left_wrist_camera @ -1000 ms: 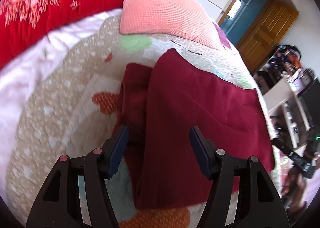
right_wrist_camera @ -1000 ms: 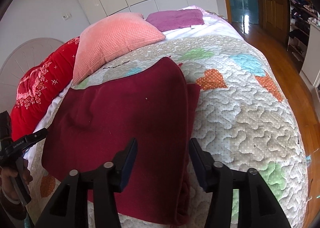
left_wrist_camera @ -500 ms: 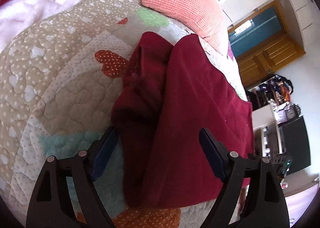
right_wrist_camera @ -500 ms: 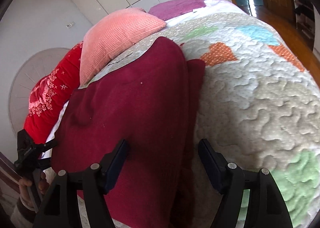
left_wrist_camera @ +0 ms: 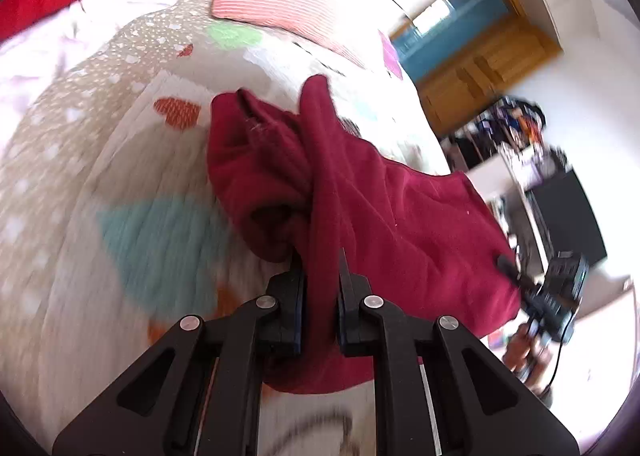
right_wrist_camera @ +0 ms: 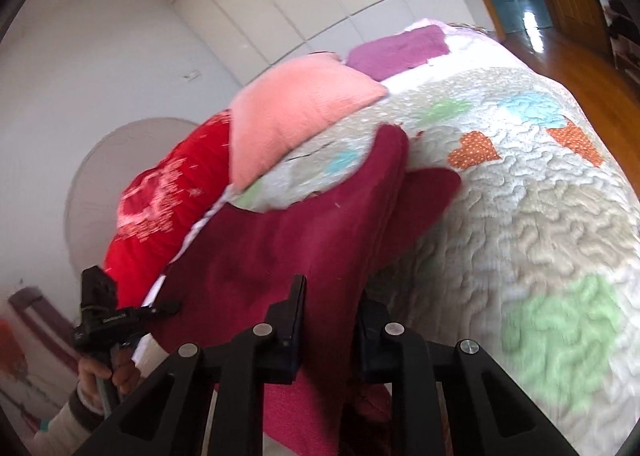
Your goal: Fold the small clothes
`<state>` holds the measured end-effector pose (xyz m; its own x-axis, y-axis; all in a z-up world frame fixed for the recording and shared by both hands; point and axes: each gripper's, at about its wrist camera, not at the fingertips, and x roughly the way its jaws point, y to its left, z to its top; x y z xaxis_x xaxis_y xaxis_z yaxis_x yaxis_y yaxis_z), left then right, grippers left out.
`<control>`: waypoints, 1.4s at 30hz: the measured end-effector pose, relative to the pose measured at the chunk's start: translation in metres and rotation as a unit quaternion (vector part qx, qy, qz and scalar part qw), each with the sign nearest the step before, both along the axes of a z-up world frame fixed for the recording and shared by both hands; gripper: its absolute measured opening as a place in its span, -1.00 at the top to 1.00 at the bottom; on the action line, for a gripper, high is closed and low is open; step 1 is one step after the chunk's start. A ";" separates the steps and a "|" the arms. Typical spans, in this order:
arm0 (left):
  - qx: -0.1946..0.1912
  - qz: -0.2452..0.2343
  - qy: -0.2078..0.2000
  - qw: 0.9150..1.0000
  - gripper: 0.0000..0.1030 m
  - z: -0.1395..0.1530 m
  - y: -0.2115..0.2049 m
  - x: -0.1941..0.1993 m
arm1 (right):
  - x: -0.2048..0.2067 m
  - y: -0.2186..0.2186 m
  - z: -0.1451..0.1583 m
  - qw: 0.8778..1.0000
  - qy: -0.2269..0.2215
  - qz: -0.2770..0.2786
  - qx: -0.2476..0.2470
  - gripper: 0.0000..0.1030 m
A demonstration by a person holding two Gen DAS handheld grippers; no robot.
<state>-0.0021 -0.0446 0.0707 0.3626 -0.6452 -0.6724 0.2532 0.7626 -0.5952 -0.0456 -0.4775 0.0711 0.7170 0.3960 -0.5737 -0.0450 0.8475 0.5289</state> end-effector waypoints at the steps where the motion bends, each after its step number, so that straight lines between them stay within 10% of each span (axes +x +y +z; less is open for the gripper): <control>1: 0.005 -0.008 -0.001 1.000 0.80 0.000 0.002 -0.013 | -0.012 0.001 0.003 1.000 0.002 0.004 0.002 0.63; 5: 0.057 -0.030 0.008 0.998 0.79 -0.016 0.003 -0.060 | -0.065 0.001 -0.005 0.999 0.036 0.020 0.002 0.60; 10: 0.117 -0.015 -0.015 0.993 0.76 -0.016 0.002 -0.077 | -0.084 -0.002 -0.013 0.979 0.106 -0.046 -0.169 0.51; 17: 0.169 0.013 -0.084 0.982 0.45 0.015 -0.001 -0.089 | -0.058 0.027 0.033 0.983 0.033 -0.027 -0.179 0.51; 30: 0.216 0.050 -0.073 0.972 0.31 -0.011 -0.047 0.014 | 0.070 0.042 -0.039 0.968 0.119 -0.054 -0.214 0.51; 42: 0.215 0.066 -0.063 0.972 0.04 -0.028 -0.043 0.034 | 0.084 0.049 -0.048 0.964 0.141 -0.050 -0.219 0.43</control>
<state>0.0315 -0.0878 0.0425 0.5194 -0.2559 -0.8153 0.1866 0.9650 -0.1840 0.0380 -0.4284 0.0233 0.5297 0.0077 -0.8482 0.1429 0.9848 0.0982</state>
